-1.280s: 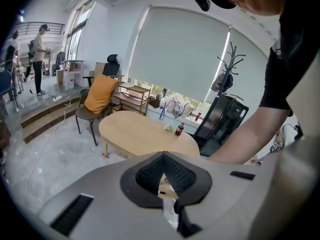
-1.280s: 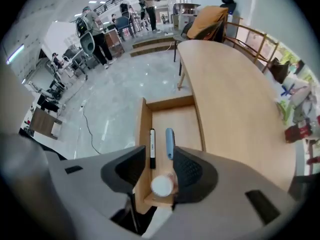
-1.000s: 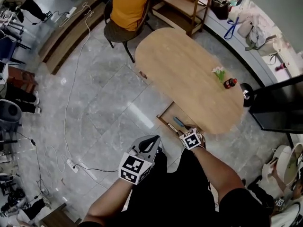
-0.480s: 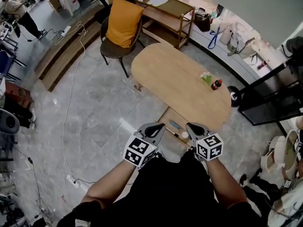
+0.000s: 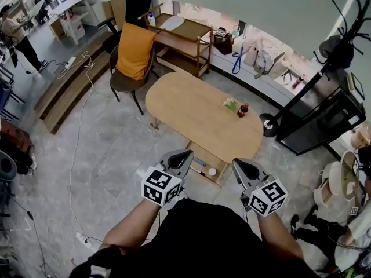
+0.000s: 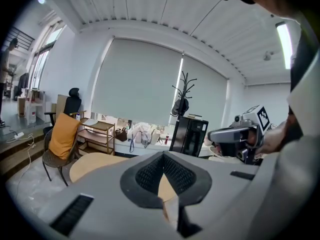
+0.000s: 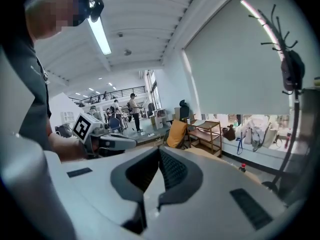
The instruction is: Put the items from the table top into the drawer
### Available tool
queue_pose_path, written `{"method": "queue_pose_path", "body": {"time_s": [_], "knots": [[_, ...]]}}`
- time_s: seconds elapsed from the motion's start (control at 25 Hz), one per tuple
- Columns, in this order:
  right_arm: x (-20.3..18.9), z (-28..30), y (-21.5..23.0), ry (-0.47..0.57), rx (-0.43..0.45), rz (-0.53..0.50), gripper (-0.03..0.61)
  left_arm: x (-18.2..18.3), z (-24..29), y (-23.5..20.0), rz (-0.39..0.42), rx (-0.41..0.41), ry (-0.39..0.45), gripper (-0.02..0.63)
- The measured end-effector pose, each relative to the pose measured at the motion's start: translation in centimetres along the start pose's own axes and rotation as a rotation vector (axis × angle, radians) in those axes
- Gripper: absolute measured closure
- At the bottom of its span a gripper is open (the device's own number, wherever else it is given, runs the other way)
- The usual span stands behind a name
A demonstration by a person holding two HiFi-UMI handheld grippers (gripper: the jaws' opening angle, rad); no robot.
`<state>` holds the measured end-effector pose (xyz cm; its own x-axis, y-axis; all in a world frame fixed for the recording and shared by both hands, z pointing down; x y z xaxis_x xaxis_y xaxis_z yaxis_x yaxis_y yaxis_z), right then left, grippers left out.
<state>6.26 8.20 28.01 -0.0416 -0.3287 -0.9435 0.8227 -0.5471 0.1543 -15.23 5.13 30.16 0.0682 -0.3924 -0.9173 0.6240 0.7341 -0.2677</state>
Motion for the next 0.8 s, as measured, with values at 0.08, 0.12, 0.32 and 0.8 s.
{"method": "queue_pose_path", "body": {"time_s": [0.08,0.12,0.32,0.8], "knots": [[-0.5,-2.3,0.3,-0.001,-0.006,0.011,0.575,-0.1,0.3,2.3,0.005,0.000,0.006,0.612],[-0.9,-3.5,0.4,-0.005,-0.009,0.032,0.575,-0.2,0.4,3.7,0.006,-0.001,0.008,0.612],[-3.7,-10.6,0.2,0.002,-0.011,0.121,0.575,-1.6,-0.4,11.4,-0.010,-0.007,0.027,0.612],[-10.9,-22.4,-1.7,-0.048,0.049,0.170,0.577,-7.6,-4.4,24.5,-0.044,0.059,-0.016,0.612]]}}
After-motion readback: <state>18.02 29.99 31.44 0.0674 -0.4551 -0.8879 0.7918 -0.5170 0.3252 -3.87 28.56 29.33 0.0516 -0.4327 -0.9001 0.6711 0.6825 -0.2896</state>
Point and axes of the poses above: the fingertips, and each gripper's own axes: z forward along the fingers, y to its right, x out of its top, the point moved 6 cm from there along -z, backward along the fingers, and after that the axes turned 8 degrees about -x, right-handed, at the moved point
